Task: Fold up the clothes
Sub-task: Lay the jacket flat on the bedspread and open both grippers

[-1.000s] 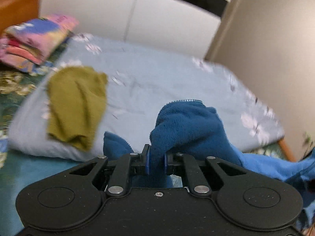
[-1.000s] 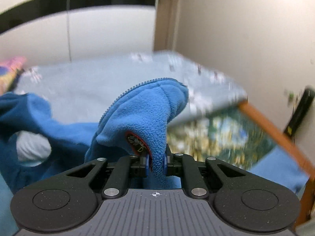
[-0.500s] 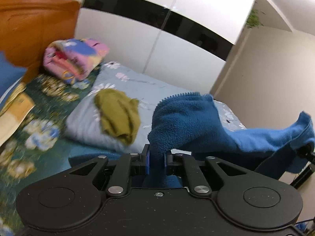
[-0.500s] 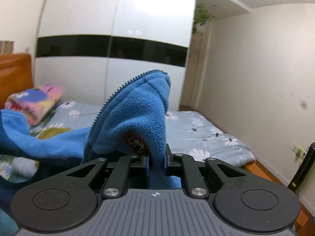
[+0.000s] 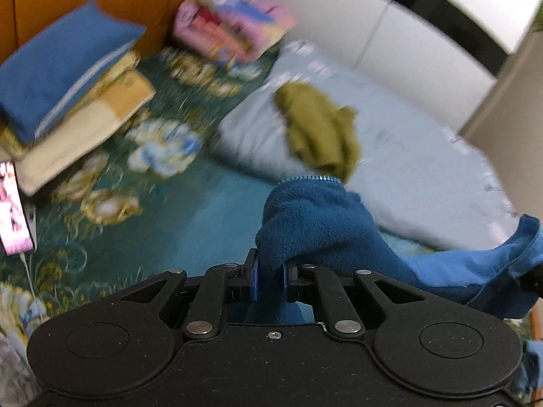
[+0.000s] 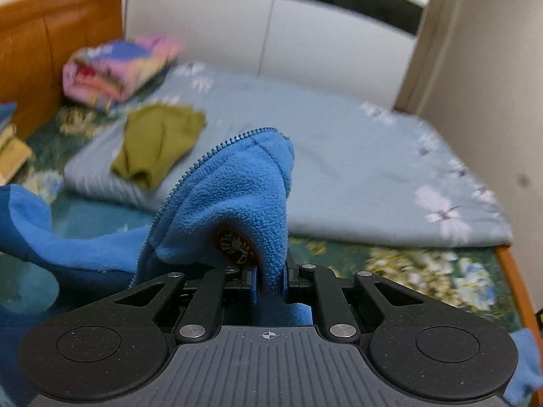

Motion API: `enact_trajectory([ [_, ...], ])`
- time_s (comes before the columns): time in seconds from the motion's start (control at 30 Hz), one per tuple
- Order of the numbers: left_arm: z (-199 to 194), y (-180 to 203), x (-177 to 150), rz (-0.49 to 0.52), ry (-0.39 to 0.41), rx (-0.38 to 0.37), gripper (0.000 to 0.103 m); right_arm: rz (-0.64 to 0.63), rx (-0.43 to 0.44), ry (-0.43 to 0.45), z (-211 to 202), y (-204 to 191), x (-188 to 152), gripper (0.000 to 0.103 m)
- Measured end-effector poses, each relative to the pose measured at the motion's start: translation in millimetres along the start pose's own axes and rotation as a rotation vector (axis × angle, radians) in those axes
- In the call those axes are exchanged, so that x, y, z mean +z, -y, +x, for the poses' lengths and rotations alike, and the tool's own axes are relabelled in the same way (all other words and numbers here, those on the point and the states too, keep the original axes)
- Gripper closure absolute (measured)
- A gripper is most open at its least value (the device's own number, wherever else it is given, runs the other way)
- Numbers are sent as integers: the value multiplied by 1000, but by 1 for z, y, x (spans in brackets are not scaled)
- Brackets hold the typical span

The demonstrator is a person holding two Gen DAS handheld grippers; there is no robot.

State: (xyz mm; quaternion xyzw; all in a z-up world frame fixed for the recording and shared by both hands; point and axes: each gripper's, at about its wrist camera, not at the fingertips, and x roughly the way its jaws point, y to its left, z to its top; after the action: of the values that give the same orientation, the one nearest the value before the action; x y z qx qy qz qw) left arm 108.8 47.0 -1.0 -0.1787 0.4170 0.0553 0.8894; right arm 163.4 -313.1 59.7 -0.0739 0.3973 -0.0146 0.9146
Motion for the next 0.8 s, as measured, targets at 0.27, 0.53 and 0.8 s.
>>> enact_trajectory([
  [0.27, 100, 23, 36, -29, -21, 160, 93, -85, 79, -103, 134, -12, 30, 93],
  [0.53, 180, 23, 76, -51, -43, 261, 94, -145, 104, -184, 252, -13, 57, 93],
  [0.8, 201, 22, 47, -82, -160, 264, 92, -167, 112, -246, 300, -8, 41, 84],
])
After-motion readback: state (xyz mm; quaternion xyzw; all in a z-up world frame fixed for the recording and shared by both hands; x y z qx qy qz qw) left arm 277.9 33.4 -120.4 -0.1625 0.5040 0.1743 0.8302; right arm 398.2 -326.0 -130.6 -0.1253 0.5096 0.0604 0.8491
